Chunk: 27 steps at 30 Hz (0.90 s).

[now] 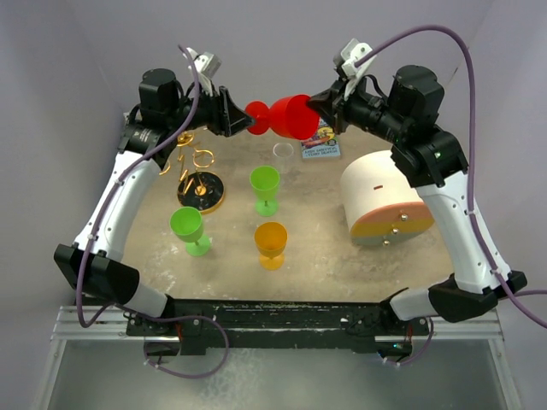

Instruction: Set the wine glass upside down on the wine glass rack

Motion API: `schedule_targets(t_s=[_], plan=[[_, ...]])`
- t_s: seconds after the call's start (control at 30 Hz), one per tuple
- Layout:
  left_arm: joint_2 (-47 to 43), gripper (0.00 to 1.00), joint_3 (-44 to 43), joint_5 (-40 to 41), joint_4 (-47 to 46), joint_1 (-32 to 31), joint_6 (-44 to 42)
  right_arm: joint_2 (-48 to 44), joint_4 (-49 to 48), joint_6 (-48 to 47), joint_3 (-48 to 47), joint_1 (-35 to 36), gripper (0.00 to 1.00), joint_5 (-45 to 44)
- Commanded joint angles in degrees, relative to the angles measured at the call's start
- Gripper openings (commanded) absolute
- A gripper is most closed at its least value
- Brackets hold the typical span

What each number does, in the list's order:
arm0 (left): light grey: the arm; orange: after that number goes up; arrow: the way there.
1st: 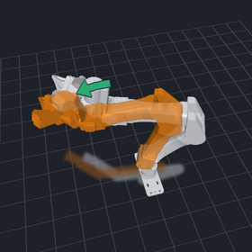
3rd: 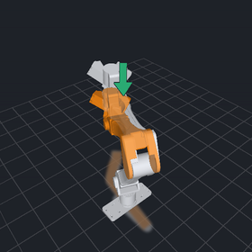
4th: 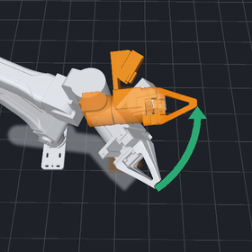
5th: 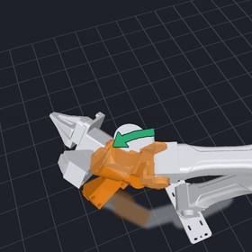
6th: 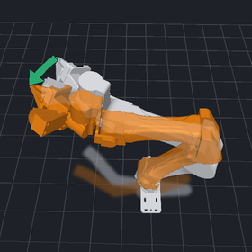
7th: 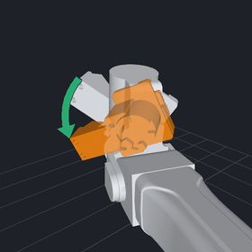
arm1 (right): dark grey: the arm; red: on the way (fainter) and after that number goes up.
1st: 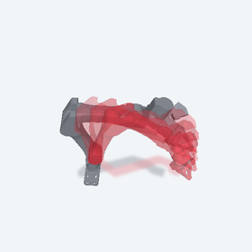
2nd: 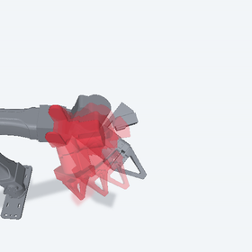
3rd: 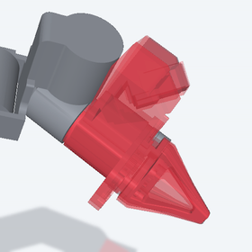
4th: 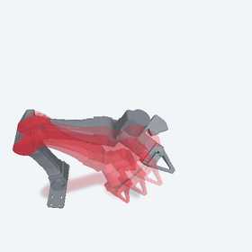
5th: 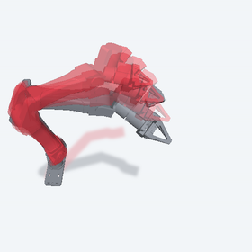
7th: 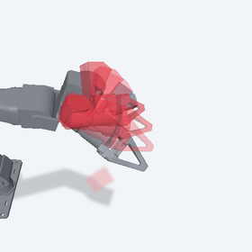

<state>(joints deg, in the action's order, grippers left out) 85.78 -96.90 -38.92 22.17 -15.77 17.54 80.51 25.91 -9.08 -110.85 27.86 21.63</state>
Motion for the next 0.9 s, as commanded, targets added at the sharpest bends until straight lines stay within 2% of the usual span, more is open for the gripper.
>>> schedule_targets(t_s=[0.0, 0.3, 0.57, 0.73, 0.87], plan=[[0.19, 0.49, -1.79, -4.59, -4.41, 0.01, 3.46, -2.14, -3.69, 0.86, 0.45, 0.25, 0.0, 1.37], [0.33, 0.31, -0.35, -6.26, -4.33, 0.05, 4.42, -3.08, -4.63, 0.56, 2.39, 0.26, 0.0, 0.79], [0.29, 0.35, 0.38, -6.14, -3.7, 0.07, 4.67, -2.91, -4.9, 0.65, 1.95, 0.27, 0.0, 1.05], [0.42, 0.21, 0.6, -7.32, -4.61, 0.11, 5.76, -2.99, -5.07, 0.57, 2.24, 0.25, 0.0, 1.13], [0.19, 0.16, 2.28, -10.49, -7.44, 0.08, 7.87, -3.08, -5.17, 0.54, 2.75, 0.27, 0.0, 1.7]])
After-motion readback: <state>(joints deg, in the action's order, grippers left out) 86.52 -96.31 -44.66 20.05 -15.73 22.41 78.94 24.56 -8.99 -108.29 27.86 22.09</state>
